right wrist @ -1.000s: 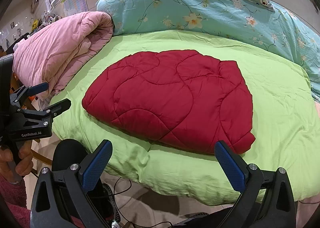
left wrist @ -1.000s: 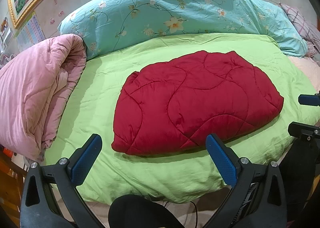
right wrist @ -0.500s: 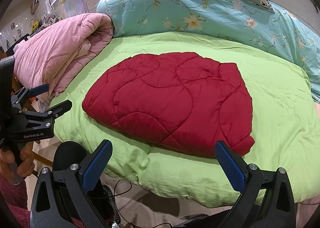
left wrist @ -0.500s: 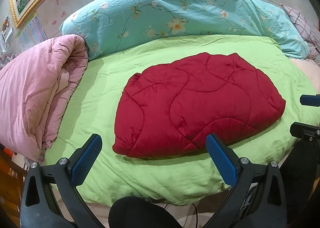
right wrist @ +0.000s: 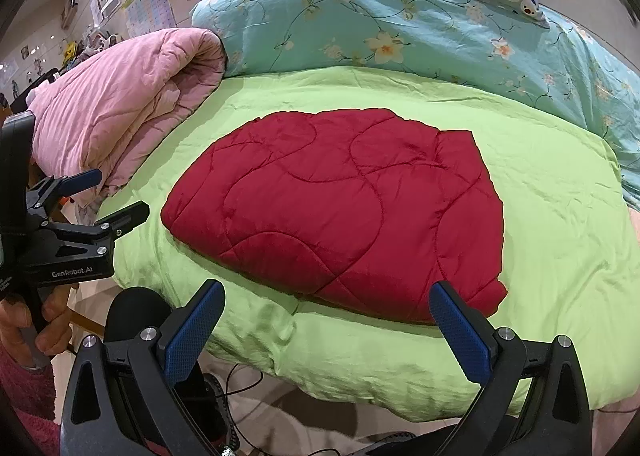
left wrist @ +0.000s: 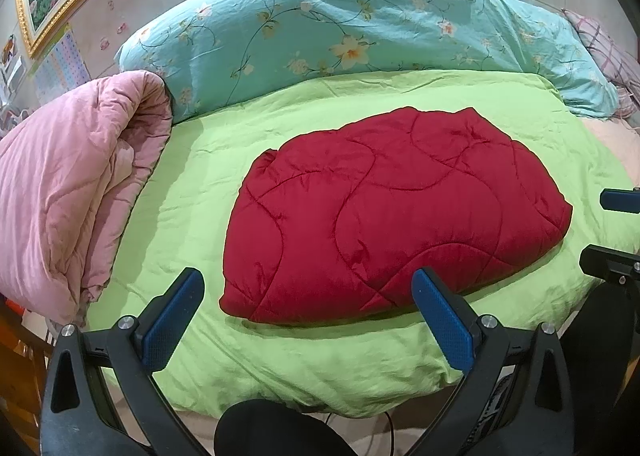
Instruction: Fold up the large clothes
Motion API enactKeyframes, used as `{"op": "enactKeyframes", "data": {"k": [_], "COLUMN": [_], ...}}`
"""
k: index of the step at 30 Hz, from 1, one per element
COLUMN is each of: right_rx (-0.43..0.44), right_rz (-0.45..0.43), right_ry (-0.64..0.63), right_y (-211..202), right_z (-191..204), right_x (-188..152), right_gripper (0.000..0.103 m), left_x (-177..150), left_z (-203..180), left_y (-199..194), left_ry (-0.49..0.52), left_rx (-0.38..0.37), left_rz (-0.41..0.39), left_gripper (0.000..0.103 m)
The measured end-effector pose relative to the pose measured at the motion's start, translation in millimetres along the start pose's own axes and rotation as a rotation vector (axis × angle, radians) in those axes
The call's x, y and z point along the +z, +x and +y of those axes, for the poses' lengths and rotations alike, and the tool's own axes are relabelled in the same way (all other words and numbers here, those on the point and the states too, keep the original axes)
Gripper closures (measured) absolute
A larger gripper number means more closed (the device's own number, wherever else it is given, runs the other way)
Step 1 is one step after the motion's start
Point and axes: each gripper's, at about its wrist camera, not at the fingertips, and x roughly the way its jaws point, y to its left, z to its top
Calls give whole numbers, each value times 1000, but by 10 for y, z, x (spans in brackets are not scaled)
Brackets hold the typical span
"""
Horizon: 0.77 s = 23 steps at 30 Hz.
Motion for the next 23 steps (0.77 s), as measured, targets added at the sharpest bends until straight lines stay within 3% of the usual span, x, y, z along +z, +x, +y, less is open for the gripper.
{"op": "enactKeyframes", "data": {"k": [23], "right_rx": [1], "right_rz": [2], "right_ry": [13], "right_y": [64], "right_z": [-37], "right_x": [41], "right_gripper": [0], "left_x": [52], "left_z": [-51], "left_y": [45], "left_ry": [4], "left_rx": [-10], "left_rz": [4], "left_gripper": [0]}}
